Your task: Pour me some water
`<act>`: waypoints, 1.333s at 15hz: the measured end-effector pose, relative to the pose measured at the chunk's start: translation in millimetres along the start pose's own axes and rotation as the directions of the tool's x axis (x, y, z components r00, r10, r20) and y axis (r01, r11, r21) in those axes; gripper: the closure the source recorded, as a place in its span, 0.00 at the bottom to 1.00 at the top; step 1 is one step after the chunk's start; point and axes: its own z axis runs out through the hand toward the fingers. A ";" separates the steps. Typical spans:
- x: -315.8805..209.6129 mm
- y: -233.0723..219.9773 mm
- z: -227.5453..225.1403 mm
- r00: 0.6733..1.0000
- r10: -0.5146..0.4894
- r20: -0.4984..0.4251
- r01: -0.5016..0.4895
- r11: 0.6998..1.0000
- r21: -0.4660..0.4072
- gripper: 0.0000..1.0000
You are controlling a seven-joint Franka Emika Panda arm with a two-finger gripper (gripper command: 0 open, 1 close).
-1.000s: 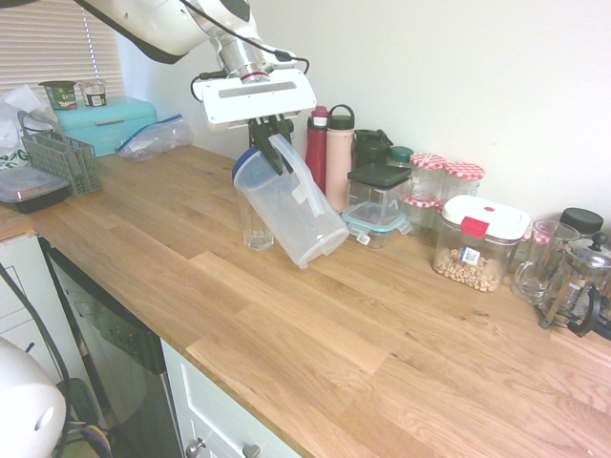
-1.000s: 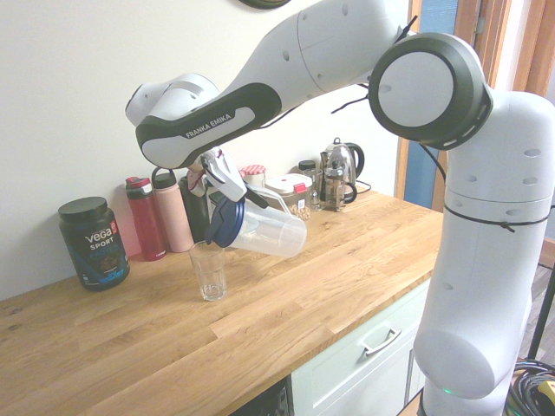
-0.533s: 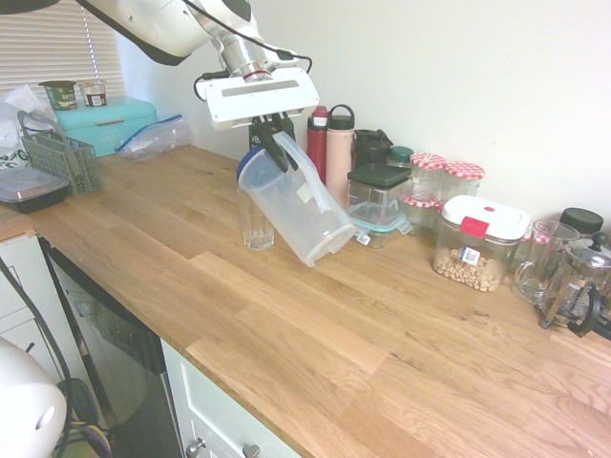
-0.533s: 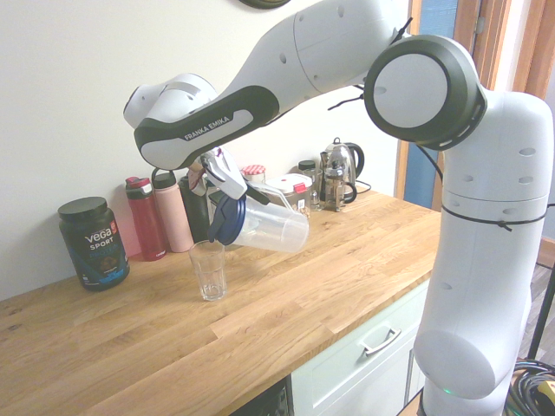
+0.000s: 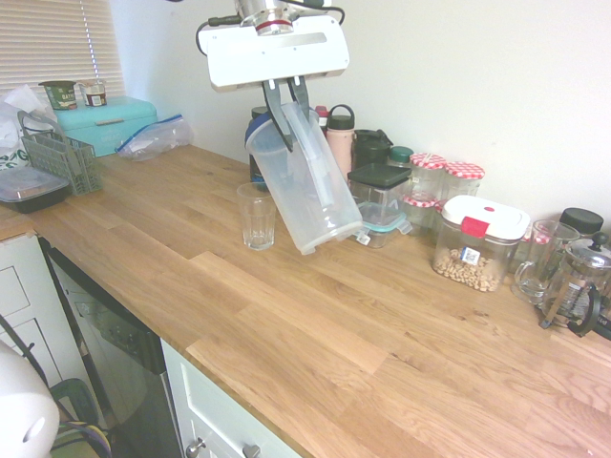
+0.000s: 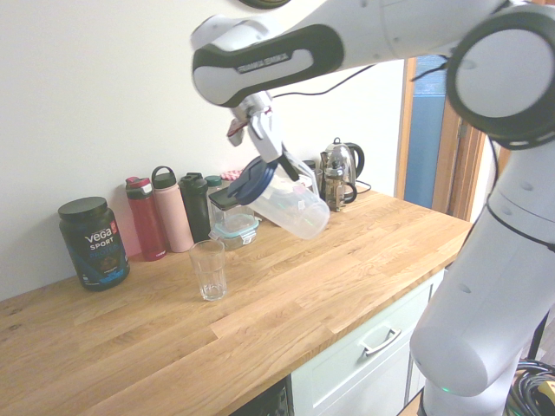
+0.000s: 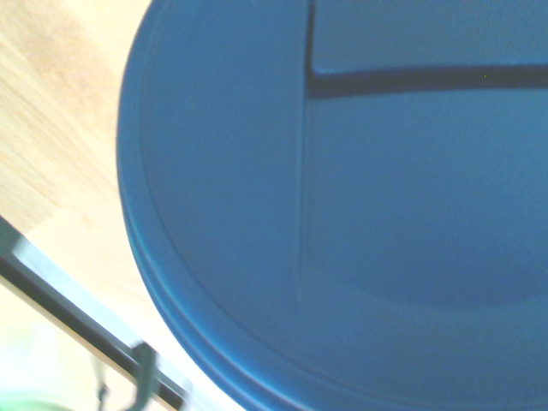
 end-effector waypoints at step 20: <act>-27.0 142.7 200.7 0.557 0.830 0.012 -0.666 0.438 0.603 1.00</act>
